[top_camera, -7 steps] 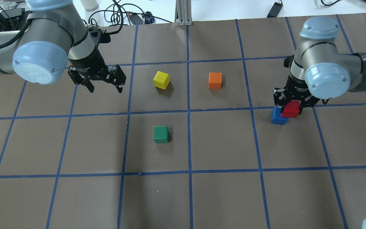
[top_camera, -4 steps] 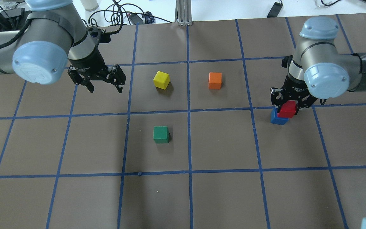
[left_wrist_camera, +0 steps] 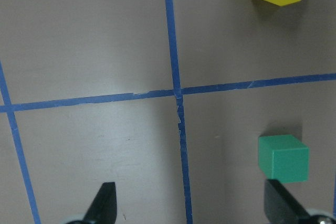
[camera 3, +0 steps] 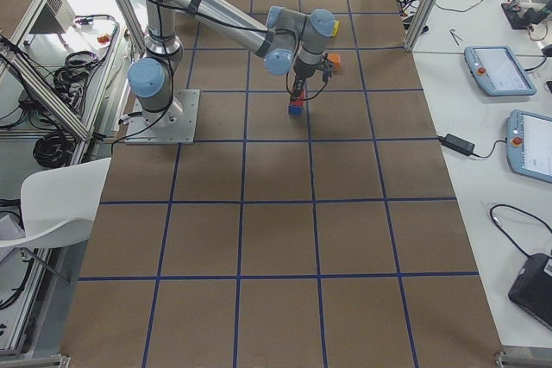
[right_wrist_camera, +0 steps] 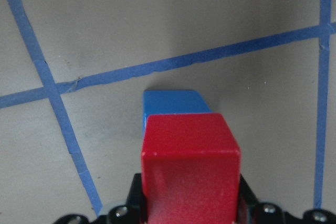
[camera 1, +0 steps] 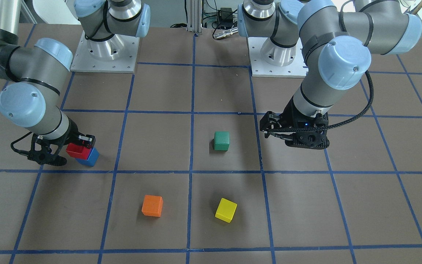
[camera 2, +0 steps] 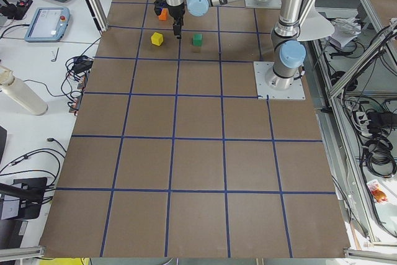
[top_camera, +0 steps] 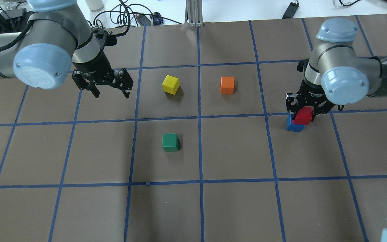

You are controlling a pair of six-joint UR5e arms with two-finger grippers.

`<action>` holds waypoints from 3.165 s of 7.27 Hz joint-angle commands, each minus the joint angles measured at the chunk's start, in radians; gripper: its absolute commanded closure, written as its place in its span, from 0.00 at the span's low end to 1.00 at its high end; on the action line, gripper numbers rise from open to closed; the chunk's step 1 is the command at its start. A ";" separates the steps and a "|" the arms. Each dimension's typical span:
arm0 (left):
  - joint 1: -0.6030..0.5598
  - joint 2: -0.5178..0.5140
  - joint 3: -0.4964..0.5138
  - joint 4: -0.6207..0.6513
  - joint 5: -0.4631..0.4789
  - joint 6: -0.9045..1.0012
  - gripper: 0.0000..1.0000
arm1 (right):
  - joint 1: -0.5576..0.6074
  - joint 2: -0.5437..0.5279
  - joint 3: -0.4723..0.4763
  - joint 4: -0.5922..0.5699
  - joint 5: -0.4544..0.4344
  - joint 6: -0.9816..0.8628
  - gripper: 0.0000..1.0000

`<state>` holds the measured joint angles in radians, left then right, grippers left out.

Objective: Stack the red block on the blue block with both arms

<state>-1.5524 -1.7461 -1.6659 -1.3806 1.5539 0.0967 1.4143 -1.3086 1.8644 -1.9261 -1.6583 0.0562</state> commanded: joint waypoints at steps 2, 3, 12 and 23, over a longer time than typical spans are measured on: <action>0.000 -0.001 0.000 0.000 0.000 0.000 0.00 | 0.000 0.002 0.001 0.001 0.000 0.001 0.02; 0.000 -0.001 0.000 0.000 0.000 0.000 0.00 | 0.000 0.000 0.001 0.009 0.002 -0.001 0.00; 0.000 0.051 0.050 -0.140 0.071 0.000 0.00 | 0.104 -0.081 -0.328 0.338 -0.005 0.014 0.00; -0.026 0.020 0.176 -0.173 0.052 -0.075 0.00 | 0.225 -0.181 -0.338 0.392 0.083 0.068 0.00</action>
<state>-1.5780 -1.7254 -1.4881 -1.5570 1.6063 0.0224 1.6387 -1.4867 1.5257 -1.5380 -1.5759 0.1249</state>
